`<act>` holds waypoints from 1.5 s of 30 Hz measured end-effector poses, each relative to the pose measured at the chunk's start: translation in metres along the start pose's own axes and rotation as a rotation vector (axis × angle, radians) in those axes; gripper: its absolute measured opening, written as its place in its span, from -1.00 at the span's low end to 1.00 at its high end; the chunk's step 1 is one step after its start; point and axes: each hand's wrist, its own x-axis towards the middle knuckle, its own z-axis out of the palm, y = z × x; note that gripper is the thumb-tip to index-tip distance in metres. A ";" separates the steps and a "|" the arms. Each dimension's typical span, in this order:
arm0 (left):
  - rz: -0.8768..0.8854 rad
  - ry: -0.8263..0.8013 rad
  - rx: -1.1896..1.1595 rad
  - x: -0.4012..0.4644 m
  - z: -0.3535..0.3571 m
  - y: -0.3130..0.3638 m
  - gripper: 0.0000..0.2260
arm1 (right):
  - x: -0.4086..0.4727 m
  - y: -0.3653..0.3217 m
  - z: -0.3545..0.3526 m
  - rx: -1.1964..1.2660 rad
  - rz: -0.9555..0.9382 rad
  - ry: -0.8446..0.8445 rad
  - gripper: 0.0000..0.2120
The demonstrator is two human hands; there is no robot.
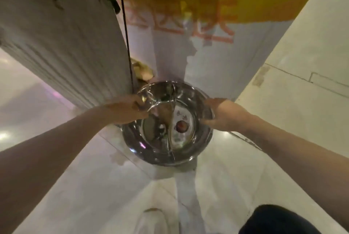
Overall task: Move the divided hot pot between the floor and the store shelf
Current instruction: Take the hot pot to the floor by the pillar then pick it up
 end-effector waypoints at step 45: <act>0.144 0.208 0.131 -0.231 -0.270 0.214 -0.44 | -0.285 -0.030 -0.352 0.200 0.564 0.110 -0.23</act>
